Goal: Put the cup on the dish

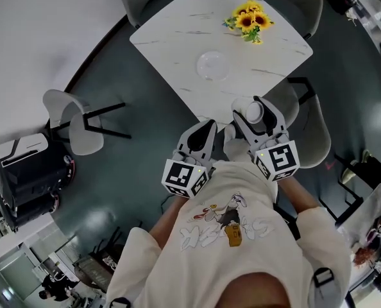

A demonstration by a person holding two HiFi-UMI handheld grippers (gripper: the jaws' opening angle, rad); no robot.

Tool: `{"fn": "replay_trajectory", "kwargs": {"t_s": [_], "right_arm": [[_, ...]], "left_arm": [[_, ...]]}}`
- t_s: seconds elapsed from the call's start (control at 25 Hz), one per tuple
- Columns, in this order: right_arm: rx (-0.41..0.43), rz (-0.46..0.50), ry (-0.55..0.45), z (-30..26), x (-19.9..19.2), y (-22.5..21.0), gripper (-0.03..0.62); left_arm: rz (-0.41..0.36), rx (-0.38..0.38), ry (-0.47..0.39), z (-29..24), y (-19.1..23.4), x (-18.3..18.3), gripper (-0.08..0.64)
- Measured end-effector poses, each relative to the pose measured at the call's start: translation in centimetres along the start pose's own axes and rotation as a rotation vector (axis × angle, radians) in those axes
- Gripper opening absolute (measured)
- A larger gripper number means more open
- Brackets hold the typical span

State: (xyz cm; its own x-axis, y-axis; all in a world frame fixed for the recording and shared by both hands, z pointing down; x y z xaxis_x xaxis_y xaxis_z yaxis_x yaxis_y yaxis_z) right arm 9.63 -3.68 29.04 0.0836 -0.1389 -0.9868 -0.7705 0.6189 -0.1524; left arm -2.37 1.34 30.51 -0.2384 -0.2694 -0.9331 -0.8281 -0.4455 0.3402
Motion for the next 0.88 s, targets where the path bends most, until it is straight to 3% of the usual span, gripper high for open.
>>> {"fn": "replay_trajectory", "kwargs": {"t_s": [0.52,0.88], "right_arm": [[0.028,0.007,0.005,-2.9,0.2,-4.1,0.272],[0.028,0.015,0.038,-3.6,-0.6,-4.2,0.270]], "left_arm": [[0.033,0.070,0.003,-4.0,1.4,0.0,0.002],[0.019,0.043,0.007,-5.8,1.6,0.3,0.002]]}}
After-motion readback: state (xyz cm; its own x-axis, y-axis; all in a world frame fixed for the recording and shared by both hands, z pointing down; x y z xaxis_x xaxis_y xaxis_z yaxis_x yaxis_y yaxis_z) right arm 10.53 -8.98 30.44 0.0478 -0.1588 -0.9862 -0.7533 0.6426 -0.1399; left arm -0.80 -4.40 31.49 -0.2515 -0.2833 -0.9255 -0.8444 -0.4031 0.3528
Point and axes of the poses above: the fingertips, and each gripper's own axes: z backward along the fingers, y to its left, x out of its top, the point moved 3 cm from there along z, backward along the fingers, and after that the axes turned 10 degrees about -y, right-handed, at the moved point
